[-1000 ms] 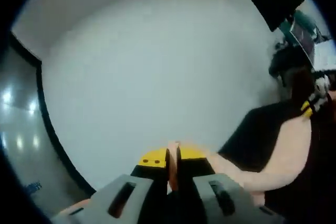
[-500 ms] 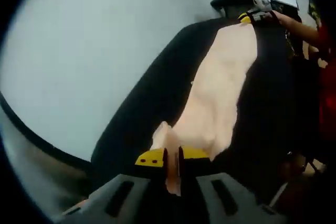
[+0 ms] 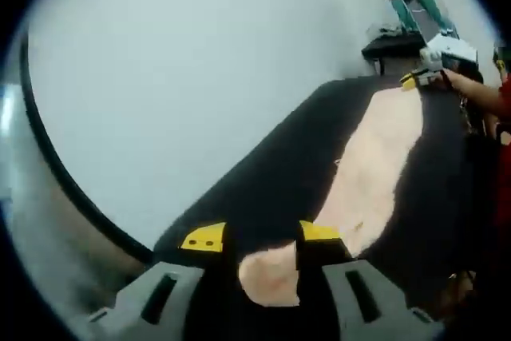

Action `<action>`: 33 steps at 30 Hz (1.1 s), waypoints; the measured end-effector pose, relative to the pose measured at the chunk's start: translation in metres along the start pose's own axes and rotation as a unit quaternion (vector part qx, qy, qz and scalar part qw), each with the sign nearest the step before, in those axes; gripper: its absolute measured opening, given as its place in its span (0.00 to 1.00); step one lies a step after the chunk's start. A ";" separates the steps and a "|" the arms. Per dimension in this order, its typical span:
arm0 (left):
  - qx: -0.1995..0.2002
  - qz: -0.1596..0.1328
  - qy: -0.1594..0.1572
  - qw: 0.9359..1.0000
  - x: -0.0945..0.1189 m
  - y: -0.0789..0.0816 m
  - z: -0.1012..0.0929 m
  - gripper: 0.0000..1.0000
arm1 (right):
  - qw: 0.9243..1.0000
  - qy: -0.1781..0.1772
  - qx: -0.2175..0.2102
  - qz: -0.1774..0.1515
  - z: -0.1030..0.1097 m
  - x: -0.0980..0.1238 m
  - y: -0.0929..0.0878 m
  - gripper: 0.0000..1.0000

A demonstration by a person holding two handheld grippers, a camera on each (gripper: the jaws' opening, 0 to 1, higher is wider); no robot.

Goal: Fold the towel on the table until its edges align and the towel forms a compact rectangular stack.

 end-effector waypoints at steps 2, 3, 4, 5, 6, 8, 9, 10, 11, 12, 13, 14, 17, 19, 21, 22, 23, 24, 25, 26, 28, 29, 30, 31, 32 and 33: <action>0.041 0.027 0.006 0.999 -0.027 -0.012 0.008 0.27 | 1.000 -0.003 0.001 0.003 0.000 0.000 -0.001 0.15; 0.081 0.037 -0.007 0.996 -0.041 -0.021 0.008 0.27 | 1.000 -0.003 0.001 0.005 0.000 0.000 -0.001 0.15; 0.129 0.054 -0.032 0.990 -0.053 -0.033 0.004 0.27 | 1.000 -0.003 0.002 0.006 0.000 0.000 -0.001 0.15; 0.171 0.071 -0.037 0.982 -0.066 -0.046 0.005 0.27 | 1.000 -0.004 0.003 0.006 0.000 0.001 -0.001 0.15; 0.193 0.087 -0.037 0.977 -0.082 -0.063 0.017 0.27 | 1.000 -0.004 0.005 0.007 0.001 0.001 -0.002 0.15; 0.191 0.125 -0.051 0.972 -0.100 -0.091 0.011 0.27 | 1.000 -0.004 0.011 0.008 0.001 0.001 -0.002 0.15; 0.195 0.139 -0.049 0.970 -0.105 -0.101 0.011 0.27 | 1.000 -0.003 0.014 0.009 0.002 0.000 -0.002 0.15; 0.197 0.157 -0.044 0.967 -0.111 -0.116 0.011 0.25 | 1.000 -0.002 0.018 0.011 0.003 0.000 -0.002 0.15; 0.178 0.166 -0.036 0.969 -0.115 -0.127 0.013 0.18 | 1.000 -0.002 0.020 0.011 0.004 0.001 -0.003 0.15; 0.175 0.167 -0.033 0.970 -0.114 -0.132 0.005 0.07 | 1.000 -0.002 0.023 0.012 0.004 0.001 -0.003 0.15; 0.181 0.171 -0.039 0.968 -0.115 -0.136 -0.002 0.06 | 1.000 -0.002 0.024 0.012 0.004 0.001 -0.003 0.15; 0.193 0.191 -0.055 0.961 -0.112 -0.143 -0.012 0.05 | 1.000 -0.001 0.025 0.012 0.004 0.001 -0.004 0.15; 0.154 0.179 -0.072 0.969 -0.105 -0.137 -0.028 0.05 | 1.000 -0.002 0.016 0.005 0.002 0.002 -0.002 0.15; 0.190 0.160 -0.066 0.966 -0.107 -0.132 -0.020 0.05 | 1.000 -0.003 0.014 0.002 0.001 0.003 -0.001 0.15; 0.189 0.160 -0.049 0.968 -0.105 -0.133 -0.009 0.20 | 1.000 -0.001 0.017 0.004 0.003 0.002 -0.002 0.15; 0.178 0.156 -0.040 0.971 -0.106 -0.134 -0.010 0.26 | 1.000 0.000 0.020 0.006 0.004 0.001 -0.002 0.15; 0.184 0.168 -0.037 0.968 -0.108 -0.138 -0.014 0.30 | 1.000 0.001 0.022 0.008 0.004 0.001 -0.002 0.15; 0.179 0.193 -0.050 0.964 -0.110 -0.147 -0.018 0.30 | 1.000 0.001 0.024 0.008 0.004 0.001 -0.002 0.15; 0.150 0.198 -0.068 0.966 -0.112 -0.151 -0.025 0.24 | 1.000 0.001 0.024 0.005 0.004 0.001 -0.001 0.15; 0.136 0.202 -0.077 0.967 -0.111 -0.155 -0.029 0.04 | 1.000 0.000 0.021 0.000 0.003 0.002 0.000 0.15; 0.107 0.182 -0.037 0.977 -0.106 -0.145 -0.022 0.00 | 1.000 -0.006 0.012 -0.002 0.000 0.002 0.001 0.15; 0.085 0.130 -0.028 0.987 -0.103 -0.128 -0.015 0.00 | 1.000 -0.013 0.013 0.016 -0.003 0.003 -0.001 0.15; 0.118 0.093 -0.003 0.989 -0.101 -0.115 0.002 0.00 | 0.999 -0.015 0.019 0.025 -0.004 -0.001 0.003 0.15; 0.157 0.049 0.022 0.986 -0.091 -0.098 0.016 0.00 | 0.999 -0.020 0.030 0.039 -0.005 -0.002 0.009 0.15; 0.187 0.003 0.038 0.982 -0.080 -0.078 0.033 0.00 | 0.998 -0.019 0.048 0.030 -0.006 -0.007 0.022 0.15; 0.190 -0.032 0.050 0.980 -0.067 -0.059 0.046 0.00 | 0.998 -0.015 0.060 0.020 -0.007 -0.013 0.037 0.15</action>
Point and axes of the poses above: the point that each gripper's makers call its tool centre point, and the gripper's own axes: x roughly backward along the fingers, z roughly to its left, y roughly out of its top, the point moved 3 cm from there along x, roughly backward along the fingers, and after that the axes turned 6 degrees about x, right-handed, at the moved point
